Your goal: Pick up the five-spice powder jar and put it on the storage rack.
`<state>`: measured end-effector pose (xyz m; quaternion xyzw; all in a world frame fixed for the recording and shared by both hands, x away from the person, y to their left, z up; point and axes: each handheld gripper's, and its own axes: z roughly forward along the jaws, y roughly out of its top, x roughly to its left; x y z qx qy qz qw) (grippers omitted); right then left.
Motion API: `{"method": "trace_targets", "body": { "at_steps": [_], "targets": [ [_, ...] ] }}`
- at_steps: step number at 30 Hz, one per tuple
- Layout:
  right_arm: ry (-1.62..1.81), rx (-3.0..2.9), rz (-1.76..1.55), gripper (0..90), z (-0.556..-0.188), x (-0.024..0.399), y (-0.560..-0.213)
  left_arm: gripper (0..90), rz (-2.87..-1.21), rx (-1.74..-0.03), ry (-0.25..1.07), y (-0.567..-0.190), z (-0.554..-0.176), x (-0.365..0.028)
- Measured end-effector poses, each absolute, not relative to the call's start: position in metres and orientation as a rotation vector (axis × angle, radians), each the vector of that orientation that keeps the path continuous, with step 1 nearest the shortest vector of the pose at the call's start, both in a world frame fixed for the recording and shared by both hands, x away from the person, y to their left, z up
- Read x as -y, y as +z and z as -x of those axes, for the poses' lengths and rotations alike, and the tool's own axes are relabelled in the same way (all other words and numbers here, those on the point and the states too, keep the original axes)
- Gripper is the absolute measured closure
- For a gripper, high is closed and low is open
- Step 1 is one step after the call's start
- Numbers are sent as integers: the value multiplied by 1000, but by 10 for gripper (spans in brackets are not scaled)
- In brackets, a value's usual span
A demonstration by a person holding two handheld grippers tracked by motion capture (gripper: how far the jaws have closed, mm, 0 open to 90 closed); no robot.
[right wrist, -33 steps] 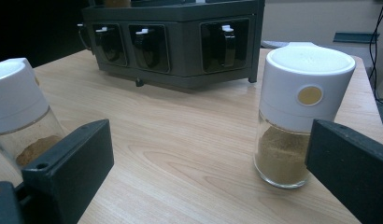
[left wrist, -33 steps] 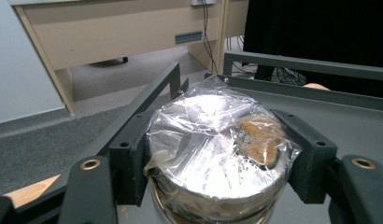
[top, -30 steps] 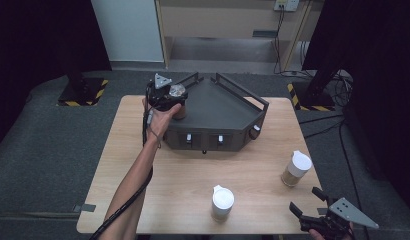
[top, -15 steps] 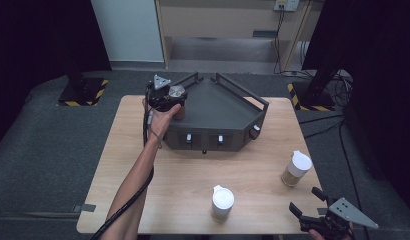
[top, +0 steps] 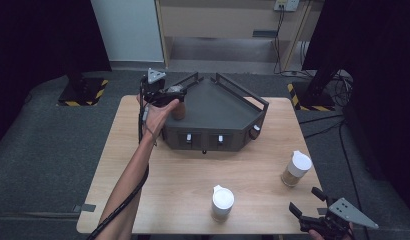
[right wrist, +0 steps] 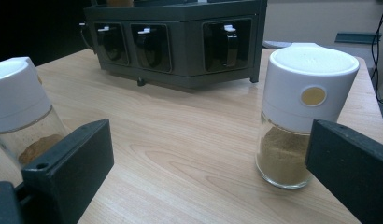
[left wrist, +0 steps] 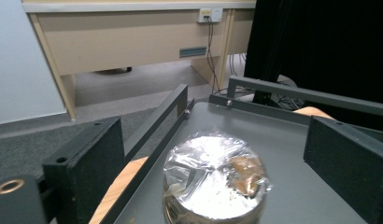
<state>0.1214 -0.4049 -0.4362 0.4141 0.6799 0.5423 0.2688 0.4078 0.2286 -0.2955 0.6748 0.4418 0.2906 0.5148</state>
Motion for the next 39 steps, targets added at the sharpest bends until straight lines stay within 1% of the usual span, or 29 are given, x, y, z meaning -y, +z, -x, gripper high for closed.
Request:
{"method": "trace_targets", "body": {
  "at_steps": [14, 20, 31, 39],
  "targets": [
    [1459, -1835, -1109, 14, -121, 405, -436, 27, -1609, -990, 691, -273, -390, -244],
    [1459, -1835, -1108, 14, -121, 404, -436, 34, -1632, -927, 677, -271, -379, -250],
    [1455, -1837, -1108, 14, -121, 404, -436, 29, -1635, -838, 669, -277, -344, -274],
    [1450, -1838, -1107, 14, -121, 403, -435, 28, -1637, -804, 650, -289, -319, -301]
  ]
}}
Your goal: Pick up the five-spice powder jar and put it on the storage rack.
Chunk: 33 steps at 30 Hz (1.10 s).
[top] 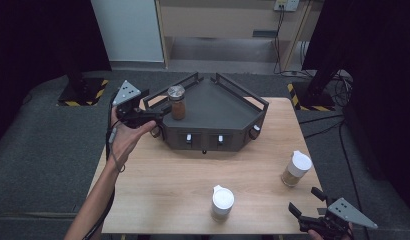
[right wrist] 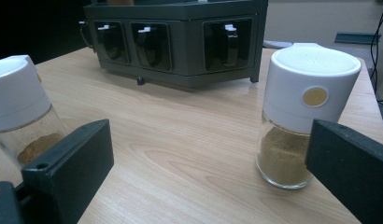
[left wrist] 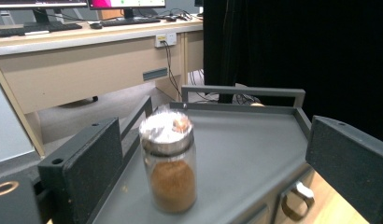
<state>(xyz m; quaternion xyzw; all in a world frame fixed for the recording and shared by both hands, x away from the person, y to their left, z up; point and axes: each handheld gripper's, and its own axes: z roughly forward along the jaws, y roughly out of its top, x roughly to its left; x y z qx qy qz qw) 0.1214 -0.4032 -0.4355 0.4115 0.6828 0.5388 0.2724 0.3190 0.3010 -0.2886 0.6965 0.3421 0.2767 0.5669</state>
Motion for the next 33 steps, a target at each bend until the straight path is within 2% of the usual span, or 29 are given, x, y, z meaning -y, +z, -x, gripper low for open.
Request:
{"method": "trace_targets", "body": {
  "at_steps": [16, 33],
  "targets": [
    [1442, -1840, -1110, 14, -121, 402, -435, 26, -1618, -742, 641, -321, -264, -337],
    [1435, -1844, -1110, 14, -122, 401, -435, 24, -1593, -719, 569, -385, -218, -364]
  ]
}}
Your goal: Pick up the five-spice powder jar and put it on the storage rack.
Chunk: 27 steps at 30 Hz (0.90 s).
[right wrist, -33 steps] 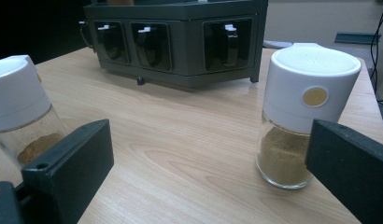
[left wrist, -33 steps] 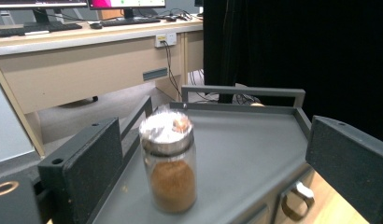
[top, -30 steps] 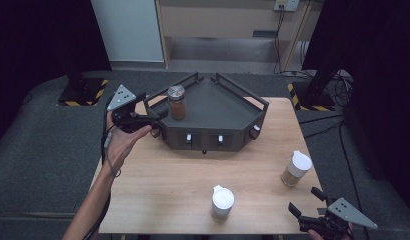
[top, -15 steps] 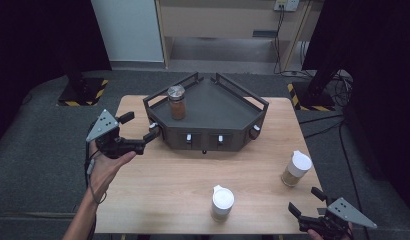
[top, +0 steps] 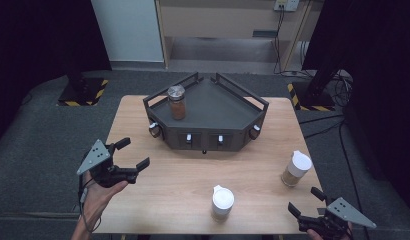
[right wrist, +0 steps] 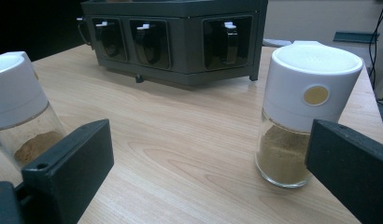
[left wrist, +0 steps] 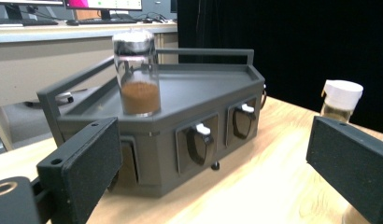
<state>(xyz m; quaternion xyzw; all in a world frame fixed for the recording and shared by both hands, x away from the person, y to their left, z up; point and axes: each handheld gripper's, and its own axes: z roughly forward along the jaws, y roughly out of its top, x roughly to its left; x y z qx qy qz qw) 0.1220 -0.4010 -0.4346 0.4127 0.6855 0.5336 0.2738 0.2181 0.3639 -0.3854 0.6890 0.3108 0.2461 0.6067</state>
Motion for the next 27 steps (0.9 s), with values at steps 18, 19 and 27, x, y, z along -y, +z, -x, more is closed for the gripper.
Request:
{"method": "trace_targets", "body": {
  "at_steps": [18, 19, 27],
  "targets": [
    [1432, -1845, -1112, 14, -122, 401, -434, 23, -1583, -735, 554, -437, -193, -368],
    [1431, -1844, -1110, 14, -122, 401, -434, 23, -1585, -735, 553, -439, -193, -368],
    [1432, -1845, -1109, 14, -122, 401, -434, 23, -1595, -742, 549, -457, -188, -367]
  ]
}}
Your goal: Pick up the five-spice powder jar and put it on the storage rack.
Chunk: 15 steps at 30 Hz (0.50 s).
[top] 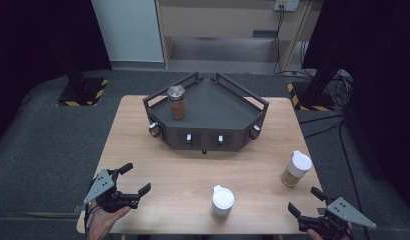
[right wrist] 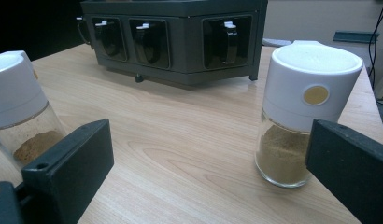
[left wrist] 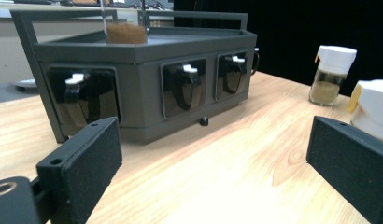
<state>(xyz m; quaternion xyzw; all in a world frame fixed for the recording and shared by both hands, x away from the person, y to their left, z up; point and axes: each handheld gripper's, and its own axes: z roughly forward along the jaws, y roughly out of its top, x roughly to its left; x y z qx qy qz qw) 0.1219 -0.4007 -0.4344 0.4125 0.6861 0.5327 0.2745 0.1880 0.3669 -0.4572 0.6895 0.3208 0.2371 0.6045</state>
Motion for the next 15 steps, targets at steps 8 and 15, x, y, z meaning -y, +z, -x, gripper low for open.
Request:
{"method": "trace_targets", "body": {
  "at_steps": [8, 15],
  "targets": [
    [1434, -1846, -1108, 14, -122, 401, -434, 23, -1583, -758, 567, -469, -185, -370],
    [1436, -1849, -1105, 14, -122, 401, -434, 17, -1601, -775, 608, -473, -182, -371]
  ]
}}
